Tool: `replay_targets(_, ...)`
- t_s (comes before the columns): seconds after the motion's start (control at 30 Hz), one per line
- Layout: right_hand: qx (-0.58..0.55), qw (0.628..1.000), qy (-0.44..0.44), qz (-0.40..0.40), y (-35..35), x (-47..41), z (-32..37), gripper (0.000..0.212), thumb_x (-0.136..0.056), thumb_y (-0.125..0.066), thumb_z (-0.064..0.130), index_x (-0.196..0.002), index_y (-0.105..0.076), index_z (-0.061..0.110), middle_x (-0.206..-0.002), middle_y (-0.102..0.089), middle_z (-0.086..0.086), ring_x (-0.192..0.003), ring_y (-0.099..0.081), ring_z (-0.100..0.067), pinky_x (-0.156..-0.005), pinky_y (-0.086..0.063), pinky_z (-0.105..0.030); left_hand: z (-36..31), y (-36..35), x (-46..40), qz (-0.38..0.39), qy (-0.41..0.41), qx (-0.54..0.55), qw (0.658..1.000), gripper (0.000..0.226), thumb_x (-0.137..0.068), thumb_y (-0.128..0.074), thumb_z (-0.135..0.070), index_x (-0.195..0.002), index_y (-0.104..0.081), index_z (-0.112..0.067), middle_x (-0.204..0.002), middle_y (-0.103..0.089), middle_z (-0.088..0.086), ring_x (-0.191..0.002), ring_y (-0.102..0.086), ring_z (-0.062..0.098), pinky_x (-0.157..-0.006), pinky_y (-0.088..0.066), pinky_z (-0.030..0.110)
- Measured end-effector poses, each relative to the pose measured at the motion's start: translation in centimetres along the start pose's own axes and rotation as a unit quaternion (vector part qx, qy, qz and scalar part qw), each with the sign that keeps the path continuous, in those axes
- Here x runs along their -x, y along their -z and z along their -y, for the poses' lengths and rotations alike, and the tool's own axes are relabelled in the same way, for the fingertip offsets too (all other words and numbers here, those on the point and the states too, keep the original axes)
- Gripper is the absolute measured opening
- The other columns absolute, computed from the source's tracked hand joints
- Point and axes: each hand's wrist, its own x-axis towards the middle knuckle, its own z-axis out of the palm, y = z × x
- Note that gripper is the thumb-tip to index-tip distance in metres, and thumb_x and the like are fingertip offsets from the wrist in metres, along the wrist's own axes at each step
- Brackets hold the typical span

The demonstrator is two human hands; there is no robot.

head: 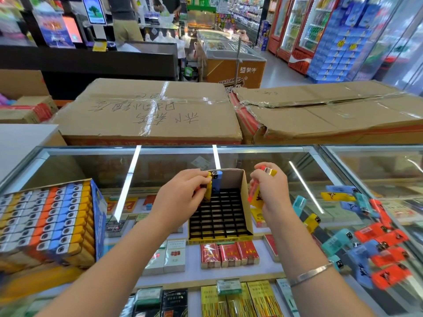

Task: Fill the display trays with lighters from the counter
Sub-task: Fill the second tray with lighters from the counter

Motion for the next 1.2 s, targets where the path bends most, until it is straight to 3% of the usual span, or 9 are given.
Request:
replay_targets(0.13, -0.287, 0.944, -0.128, 0.102, 0.3, 0.8, 0.8, 0.020, -0.081, -0.050, -0.005, -0.086, -0.057, 0.013, -0.070, -0.065, -0.006, -0.062, -0.062, -0.016, -0.062, -0.053, -0.030, -0.7, 0.1, 0.0, -0.009, 0.017, 0.030, 0.999, 0.037, -0.087, -0.064, -0.021, -0.123, -0.059, -0.020, -0.124, -0.059, -0.005, -0.119, -0.046, 0.008, -0.096, -0.025, 0.012)
replay_targets(0.3, -0.331, 0.920, -0.148, 0.146, -0.4, 1.6, 0.7, 0.021, -0.085, -0.060, 0.009, -0.103, -0.051, 0.015, -0.099, -0.073, -0.009, -0.079, -0.072, -0.018, -0.065, -0.057, -0.032, -2.6, 0.3, -0.2, -0.018, 0.029, 0.124, 0.992, 0.036, -0.084, -0.065, -0.034, -0.119, -0.060, -0.027, -0.100, -0.052, -0.028, -0.100, -0.045, -0.005, -0.082, -0.033, 0.007)
replay_targets(0.47, -0.282, 0.926, -0.115, 0.221, -1.3, 2.6, 0.6, 0.012, -0.086, -0.060, 0.010, -0.095, -0.053, 0.014, -0.108, -0.071, -0.010, -0.091, -0.070, -0.025, -0.066, -0.057, -0.033, -3.6, 0.1, -0.2, 0.006, 0.053, 0.198, 0.979, 0.035, -0.082, -0.065, -0.039, -0.114, -0.053, -0.042, -0.091, -0.053, -0.031, -0.094, -0.053, -0.006, -0.074, -0.043, 0.012)
replay_targets(0.67, -0.182, 0.963, -0.042, 0.195, -2.6, 3.5, 0.8, 0.007, -0.086, -0.062, 0.011, -0.088, -0.057, 0.014, -0.102, -0.072, -0.006, -0.093, -0.069, -0.022, -0.071, -0.056, -0.032, -3.7, -0.2, 0.0, -0.083, -0.043, 0.027, 0.995, 0.038, -0.077, -0.074, -0.019, -0.112, -0.062, -0.012, -0.101, -0.063, 0.001, -0.088, -0.056, 0.015, -0.073, -0.049, 0.026)
replay_targets(0.77, -0.134, 0.975, -0.022, 0.175, -2.9, 3.7, 1.0, 0.021, -0.077, -0.070, 0.023, -0.092, -0.060, 0.012, -0.097, -0.071, -0.010, -0.091, -0.068, -0.022, -0.079, -0.057, -0.036, -3.4, -0.2, 0.2, -0.103, -0.056, 0.002, 0.993, 0.039, -0.079, -0.071, -0.014, -0.116, -0.062, -0.008, -0.099, -0.067, 0.004, -0.086, -0.062, 0.019, -0.069, -0.053, 0.030)
replay_targets(0.9, -0.069, 0.982, 0.001, 0.178, -3.0, 3.7, 0.8, 0.020, -0.085, -0.063, 0.029, -0.098, -0.062, 0.013, -0.094, -0.070, -0.007, -0.094, -0.066, -0.023, -0.084, -0.055, -0.037, -3.0, 0.0, 0.2, -0.093, -0.072, -0.015, 0.993, 0.041, -0.081, -0.068, -0.012, -0.121, -0.060, -0.009, -0.096, -0.070, 0.003, -0.080, -0.065, 0.017, -0.063, -0.052, 0.026)
replay_targets(0.97, -0.061, 0.979, 0.016, 0.195, -3.0, 3.7, 0.8, 0.024, -0.084, -0.063, 0.033, -0.099, -0.066, 0.014, -0.095, -0.069, -0.007, -0.095, -0.066, -0.023, -0.085, -0.055, -0.037, -2.9, 0.3, 0.2, -0.088, -0.043, 0.024, 0.995, 0.039, -0.083, -0.064, -0.011, -0.121, -0.060, -0.015, -0.095, -0.070, -0.002, -0.078, -0.065, 0.013, -0.064, -0.054, 0.025)
replay_targets(1.07, -0.062, 0.979, 0.053, 0.188, -2.9, 3.3, 0.9, 0.015, -0.086, -0.062, 0.031, -0.092, -0.070, 0.020, -0.096, -0.071, -0.007, -0.097, -0.066, -0.024, -0.086, -0.054, -0.036, -2.6, 0.7, 0.2, -0.071, 0.044, 0.179, 0.980, 0.030, -0.085, -0.062, -0.013, -0.112, -0.060, -0.027, -0.095, -0.067, -0.010, -0.083, -0.062, 0.003, -0.072, -0.056, 0.025)
replay_targets(1.2, -0.028, 0.996, 0.073, 0.029, -1.9, 1.5, 0.6, 0.009, -0.086, -0.063, 0.020, -0.083, -0.071, 0.025, -0.092, -0.071, -0.004, -0.094, -0.066, -0.022, -0.080, -0.055, -0.034, -1.7, 1.6, 0.4, -0.051, 0.107, 0.314, 0.942, 0.012, -0.084, -0.065, -0.021, -0.088, -0.059, -0.030, -0.087, -0.066, -0.008, -0.084, -0.063, 0.007, -0.071, -0.055, 0.024)
